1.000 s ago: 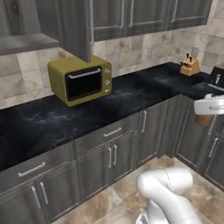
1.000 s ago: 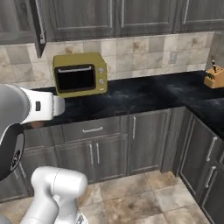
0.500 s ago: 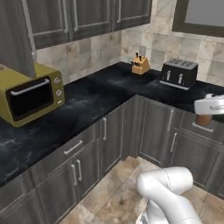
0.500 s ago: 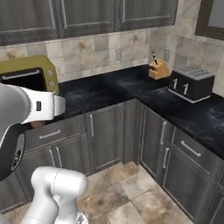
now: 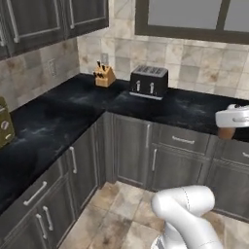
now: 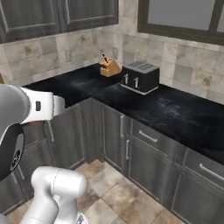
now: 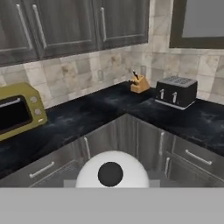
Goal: Retrieve the shaker from the cabinet and place it next the steak on a plate on the dining table.
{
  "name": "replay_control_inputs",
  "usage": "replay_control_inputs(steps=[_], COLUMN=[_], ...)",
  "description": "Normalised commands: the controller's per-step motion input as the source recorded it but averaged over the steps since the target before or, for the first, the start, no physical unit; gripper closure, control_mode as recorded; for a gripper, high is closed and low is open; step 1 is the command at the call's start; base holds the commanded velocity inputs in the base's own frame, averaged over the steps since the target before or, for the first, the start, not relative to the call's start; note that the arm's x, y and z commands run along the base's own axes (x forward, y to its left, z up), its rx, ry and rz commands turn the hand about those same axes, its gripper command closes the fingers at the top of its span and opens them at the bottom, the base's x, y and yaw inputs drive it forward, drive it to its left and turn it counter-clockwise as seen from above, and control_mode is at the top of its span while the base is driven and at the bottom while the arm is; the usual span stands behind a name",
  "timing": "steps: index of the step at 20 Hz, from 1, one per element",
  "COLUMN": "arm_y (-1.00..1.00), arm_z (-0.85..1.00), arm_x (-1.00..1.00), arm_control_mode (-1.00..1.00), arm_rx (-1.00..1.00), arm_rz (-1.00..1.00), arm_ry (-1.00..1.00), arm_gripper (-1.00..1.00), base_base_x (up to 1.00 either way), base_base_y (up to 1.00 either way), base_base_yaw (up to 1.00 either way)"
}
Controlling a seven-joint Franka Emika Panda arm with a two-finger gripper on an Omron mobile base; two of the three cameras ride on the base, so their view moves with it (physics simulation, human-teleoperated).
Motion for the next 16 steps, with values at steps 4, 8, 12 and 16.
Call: replay_control_inputs(steps=[4,8,12,16], arm_y=[0.00,0.00,0.00,0.00], arm_z=[0.00,0.00,0.00,0.00], arm_x=[0.00,0.00,0.00,0.00], arm_control_mode=[1.00,1.00,1.00,1.00], arm_rx=[0.00,0.00,0.00,0.00], arm_rz=[0.00,0.00,0.00,0.00], arm_ry=[0.00,0.00,0.00,0.00], arm_gripper=[1.00,1.00,1.00,1.00], base_base_x=[-0.62,-0.77,-0.95,-0.95], base_base_y=[0.00,0.00,0.00,-0.11], base_base_yaw=[-0.59,-0.57,-0.55,-0.54])
